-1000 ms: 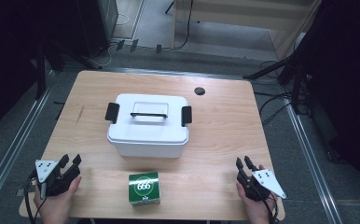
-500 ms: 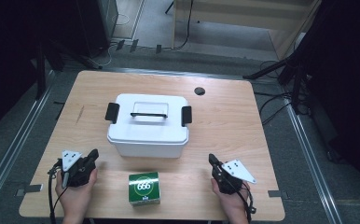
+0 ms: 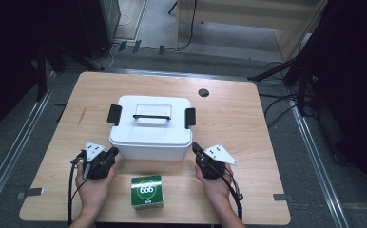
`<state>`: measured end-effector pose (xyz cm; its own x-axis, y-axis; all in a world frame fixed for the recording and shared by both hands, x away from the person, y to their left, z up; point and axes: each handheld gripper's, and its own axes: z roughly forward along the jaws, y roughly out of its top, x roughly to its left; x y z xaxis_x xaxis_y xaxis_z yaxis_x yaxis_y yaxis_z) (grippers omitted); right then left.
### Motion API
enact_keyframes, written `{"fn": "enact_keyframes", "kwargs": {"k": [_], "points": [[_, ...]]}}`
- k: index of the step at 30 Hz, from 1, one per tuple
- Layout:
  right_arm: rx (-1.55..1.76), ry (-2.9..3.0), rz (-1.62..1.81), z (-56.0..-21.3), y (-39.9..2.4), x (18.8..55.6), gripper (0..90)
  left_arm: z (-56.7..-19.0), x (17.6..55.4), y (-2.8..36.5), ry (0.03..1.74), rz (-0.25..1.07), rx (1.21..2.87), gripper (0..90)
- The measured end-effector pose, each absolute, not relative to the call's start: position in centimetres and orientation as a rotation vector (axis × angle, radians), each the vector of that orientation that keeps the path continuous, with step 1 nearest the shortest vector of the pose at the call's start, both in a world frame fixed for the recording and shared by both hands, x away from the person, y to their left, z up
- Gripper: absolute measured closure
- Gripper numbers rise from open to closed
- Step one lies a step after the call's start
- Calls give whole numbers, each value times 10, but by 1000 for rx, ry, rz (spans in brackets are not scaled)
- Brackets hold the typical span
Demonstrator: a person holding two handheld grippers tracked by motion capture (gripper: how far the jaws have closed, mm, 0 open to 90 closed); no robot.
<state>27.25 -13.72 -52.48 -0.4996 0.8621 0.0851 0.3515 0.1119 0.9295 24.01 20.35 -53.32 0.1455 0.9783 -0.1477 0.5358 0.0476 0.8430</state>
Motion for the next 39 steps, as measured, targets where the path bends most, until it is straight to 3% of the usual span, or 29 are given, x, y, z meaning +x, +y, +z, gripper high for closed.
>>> {"fn": "enact_keyframes", "kwargs": {"k": [14,20,29,39], "points": [[1206,1905,1339,-527,-139,276,900,-533,246,201,1505,617,1583,900],[1159,1958,1344,-528,-146,259,900,-529,220,215,1496,661,1623,900],[1218,1939,1338,-533,-147,260,900,-537,200,218,1519,603,1648,900],[1169,2065,1347,-541,-137,220,900,-537,151,211,1505,533,1720,900]]}}
